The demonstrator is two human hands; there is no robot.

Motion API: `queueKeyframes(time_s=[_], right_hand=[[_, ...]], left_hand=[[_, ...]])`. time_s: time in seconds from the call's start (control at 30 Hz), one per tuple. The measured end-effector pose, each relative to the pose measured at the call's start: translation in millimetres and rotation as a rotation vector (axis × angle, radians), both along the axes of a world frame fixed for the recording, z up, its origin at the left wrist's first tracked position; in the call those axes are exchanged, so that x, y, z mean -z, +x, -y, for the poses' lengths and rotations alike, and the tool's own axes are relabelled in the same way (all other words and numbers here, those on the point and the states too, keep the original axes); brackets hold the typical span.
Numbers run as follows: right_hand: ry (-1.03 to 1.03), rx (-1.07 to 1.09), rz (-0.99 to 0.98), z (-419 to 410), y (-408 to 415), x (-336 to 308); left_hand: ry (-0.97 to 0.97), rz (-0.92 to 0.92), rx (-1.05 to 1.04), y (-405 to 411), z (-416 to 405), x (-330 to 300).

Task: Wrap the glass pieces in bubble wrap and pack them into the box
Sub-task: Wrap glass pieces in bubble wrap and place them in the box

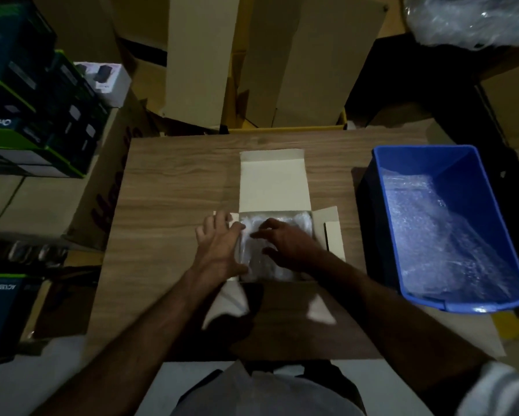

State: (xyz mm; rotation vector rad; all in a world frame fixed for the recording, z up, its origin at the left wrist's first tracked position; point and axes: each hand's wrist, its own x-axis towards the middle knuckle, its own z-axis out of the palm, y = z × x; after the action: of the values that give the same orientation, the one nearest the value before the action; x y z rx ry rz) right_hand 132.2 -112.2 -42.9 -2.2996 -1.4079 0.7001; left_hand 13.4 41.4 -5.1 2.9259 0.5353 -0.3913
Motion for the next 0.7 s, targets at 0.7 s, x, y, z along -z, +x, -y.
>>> queueKeyframes(time_s=[0.7], right_hand=[[-0.013,-0.672,0.180,-16,40,0]], left_hand=[[-0.094,0.120,-0.370,-51,75,-3]])
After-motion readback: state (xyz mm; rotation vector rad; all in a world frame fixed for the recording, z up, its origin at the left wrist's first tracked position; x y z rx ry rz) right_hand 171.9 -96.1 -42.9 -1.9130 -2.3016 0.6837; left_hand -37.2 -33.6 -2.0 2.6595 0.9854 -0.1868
